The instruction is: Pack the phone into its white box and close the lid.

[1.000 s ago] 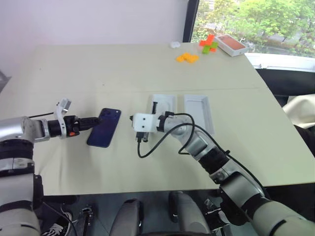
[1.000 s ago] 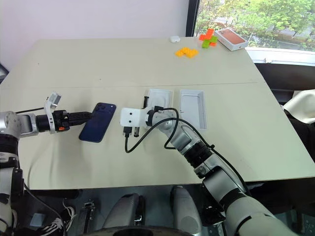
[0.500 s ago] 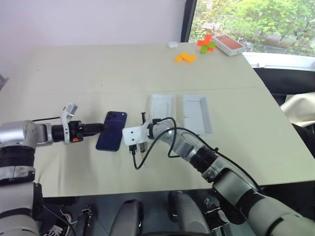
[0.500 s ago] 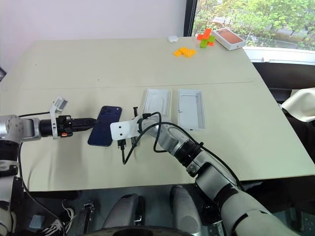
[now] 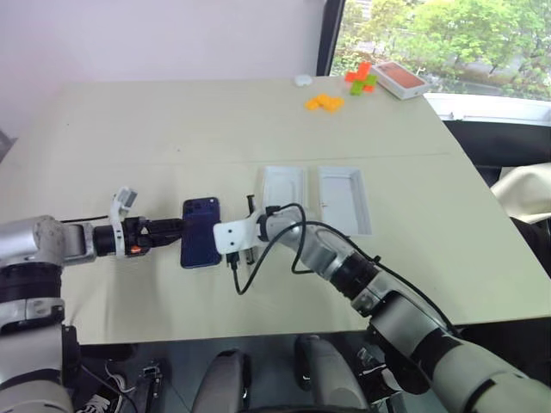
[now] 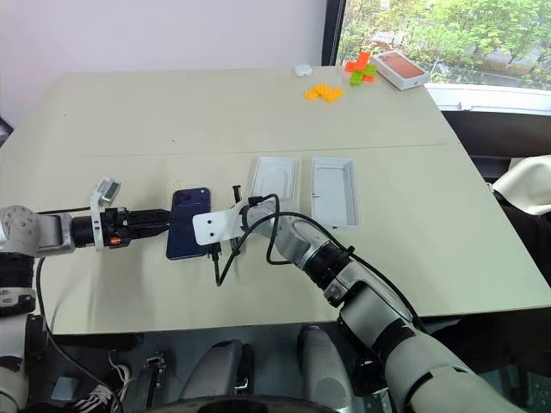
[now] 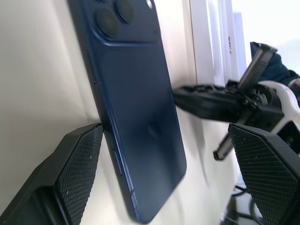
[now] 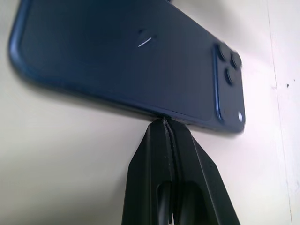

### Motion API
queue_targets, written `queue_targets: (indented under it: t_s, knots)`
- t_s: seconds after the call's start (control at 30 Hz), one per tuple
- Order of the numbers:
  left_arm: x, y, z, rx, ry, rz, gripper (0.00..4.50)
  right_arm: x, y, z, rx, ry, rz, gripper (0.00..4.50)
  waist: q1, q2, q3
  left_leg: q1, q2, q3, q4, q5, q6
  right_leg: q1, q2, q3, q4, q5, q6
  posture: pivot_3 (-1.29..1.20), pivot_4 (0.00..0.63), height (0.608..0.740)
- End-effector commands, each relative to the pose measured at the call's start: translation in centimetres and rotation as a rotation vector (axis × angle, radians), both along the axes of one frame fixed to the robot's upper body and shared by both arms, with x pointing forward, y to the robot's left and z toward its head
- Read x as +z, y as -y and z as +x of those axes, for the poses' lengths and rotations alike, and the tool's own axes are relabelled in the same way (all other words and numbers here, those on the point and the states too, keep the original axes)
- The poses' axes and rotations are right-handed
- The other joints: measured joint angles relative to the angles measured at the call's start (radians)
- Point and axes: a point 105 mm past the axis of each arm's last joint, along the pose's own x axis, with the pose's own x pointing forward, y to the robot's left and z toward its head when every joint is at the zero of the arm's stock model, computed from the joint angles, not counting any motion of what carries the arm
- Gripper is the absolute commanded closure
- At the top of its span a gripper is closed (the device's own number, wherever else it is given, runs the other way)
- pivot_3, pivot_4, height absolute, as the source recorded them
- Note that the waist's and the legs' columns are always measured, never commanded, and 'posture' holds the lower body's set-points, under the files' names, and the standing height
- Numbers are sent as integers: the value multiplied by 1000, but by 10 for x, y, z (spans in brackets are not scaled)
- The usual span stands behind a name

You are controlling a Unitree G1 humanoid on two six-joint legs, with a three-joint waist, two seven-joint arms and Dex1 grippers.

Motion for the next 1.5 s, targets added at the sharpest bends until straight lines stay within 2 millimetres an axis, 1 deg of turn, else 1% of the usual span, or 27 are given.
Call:
queue_targets:
  t_s: [0.03,0.13,0.2,0.3,0.53,0.6,0.67,0.87,1.0,1.1,1.23,1.37,1.43,1.5]
  knots:
    - [18,26,-2,-95,43,-69,0,3,-10,-7,31,0,18,4455,0,0,0,0,0,0,0,0,0,0,0,0,0,0,0,0,150,740]
    - [24,31,-3,-110,57,-65,0,3,-11,-8,32,-2,22,4455,0,0,0,0,0,-1,0,0,0,0,0,0,0,0,0,0,150,740]
    - [18,28,0,-87,59,-38,0,3,-11,-7,29,0,23,4455,0,0,0,-1,0,-1,0,0,-1,0,0,0,0,0,0,0,150,740]
    - [25,29,2,-77,71,-62,0,3,-11,-7,26,-4,28,4455,-1,0,0,-1,0,-1,0,1,-1,-1,0,0,0,0,0,0,150,740]
    - [29,25,5,-49,86,-54,0,1,-9,-7,32,-8,22,4455,-1,0,0,-2,0,-2,0,1,-2,-1,0,-1,0,0,0,0,150,740]
    - [29,24,6,-43,93,-46,0,-4,-8,-14,69,-55,-2,4455,-1,0,0,-2,0,-2,0,1,-2,-1,0,-1,0,0,0,0,150,740]
    - [32,24,6,-40,98,-51,0,-7,-6,-19,94,-65,-17,4455,-1,0,0,-2,0,-2,0,1,-2,-1,0,-1,-1,0,0,0,150,740]
    - [44,30,6,-52,120,-97,0,-4,-8,-16,78,-50,1,4455,-3,0,0,-2,0,-2,-1,1,-3,-2,0,-1,-1,0,0,0,150,740]
    - [40,29,4,-44,105,-84,0,-2,-8,-15,71,-48,12,4455,-2,0,0,-2,0,-3,-1,2,-3,-1,0,-2,-1,0,0,0,150,740]
    - [47,32,4,-62,123,-100,0,-2,-6,-13,68,-43,9,4455,-2,0,0,-2,0,-3,-1,2,-4,-1,0,-2,-1,0,0,0,150,740]
    - [33,29,0,-54,85,-44,0,1,-6,-11,59,-37,17,4455,-2,0,0,-2,0,-4,-1,2,-4,-1,0,-2,-1,0,0,0,150,740]
    - [35,32,-1,-65,85,-80,0,2,-5,-10,57,-35,22,4455,-2,0,0,-2,0,-4,-1,2,-4,-1,0,-3,-1,0,0,0,150,740]
    - [44,37,3,-71,121,-113,0,1,-4,-9,53,-31,21,4455,0,0,0,-2,0,-4,-1,2,-5,-1,0,-3,-1,0,0,0,150,740]
    - [35,39,0,-82,114,-45,0,1,-4,-9,53,-31,21,4455,0,0,0,-2,0,-5,-1,2,-5,-1,-1,-3,-1,0,0,0,150,740]
